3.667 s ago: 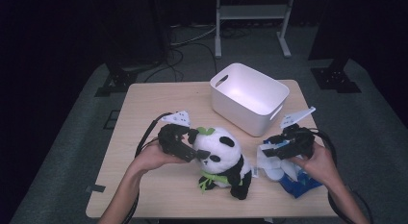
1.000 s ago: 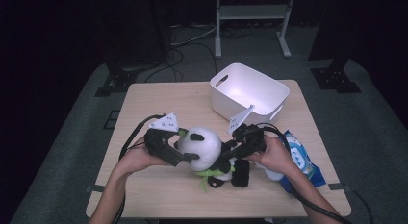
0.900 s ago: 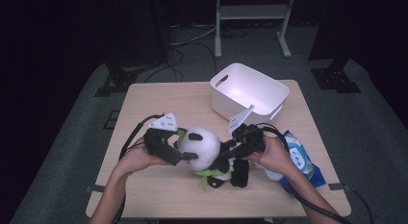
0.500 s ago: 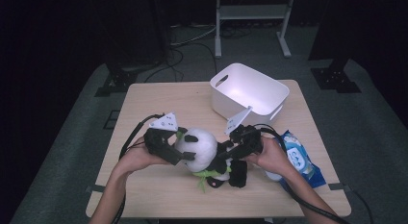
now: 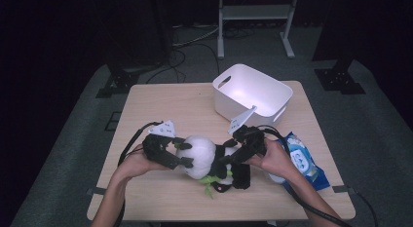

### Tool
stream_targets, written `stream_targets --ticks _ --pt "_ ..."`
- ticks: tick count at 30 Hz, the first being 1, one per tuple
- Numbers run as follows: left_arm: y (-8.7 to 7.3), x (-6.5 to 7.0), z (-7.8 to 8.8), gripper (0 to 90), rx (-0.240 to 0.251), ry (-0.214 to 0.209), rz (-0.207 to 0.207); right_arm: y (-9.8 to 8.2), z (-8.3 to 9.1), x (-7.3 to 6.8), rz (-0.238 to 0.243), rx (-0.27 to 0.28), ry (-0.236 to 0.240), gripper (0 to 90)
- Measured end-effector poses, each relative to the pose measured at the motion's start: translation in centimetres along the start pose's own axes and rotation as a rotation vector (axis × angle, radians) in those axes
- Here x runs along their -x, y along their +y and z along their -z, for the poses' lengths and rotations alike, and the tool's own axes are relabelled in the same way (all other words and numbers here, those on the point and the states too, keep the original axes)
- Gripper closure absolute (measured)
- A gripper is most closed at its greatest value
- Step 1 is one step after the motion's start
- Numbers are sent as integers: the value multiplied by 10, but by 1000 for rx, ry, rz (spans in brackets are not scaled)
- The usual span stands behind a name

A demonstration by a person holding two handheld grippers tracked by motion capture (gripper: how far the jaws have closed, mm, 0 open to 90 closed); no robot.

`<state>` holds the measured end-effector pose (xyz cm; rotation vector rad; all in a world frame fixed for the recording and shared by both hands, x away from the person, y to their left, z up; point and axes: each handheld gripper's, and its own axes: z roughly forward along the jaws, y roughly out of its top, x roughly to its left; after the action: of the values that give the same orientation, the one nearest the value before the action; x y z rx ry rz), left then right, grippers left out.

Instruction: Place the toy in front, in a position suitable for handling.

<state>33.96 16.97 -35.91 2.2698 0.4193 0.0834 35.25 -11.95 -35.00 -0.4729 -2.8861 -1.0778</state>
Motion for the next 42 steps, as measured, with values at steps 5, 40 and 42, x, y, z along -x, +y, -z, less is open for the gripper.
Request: stream_targets --ticks 5,40,42 --pt "-8 -1 -9 255 -15 -23 18 -5 12 2 -17 -42 -4 347" --pt "-12 -13 -26 359 -29 -36 67 -14 9 16 -77 -44 11 693" --pt "-9 -14 -28 361 -24 -12 57 -10 12 21 -71 -49 -5 693"
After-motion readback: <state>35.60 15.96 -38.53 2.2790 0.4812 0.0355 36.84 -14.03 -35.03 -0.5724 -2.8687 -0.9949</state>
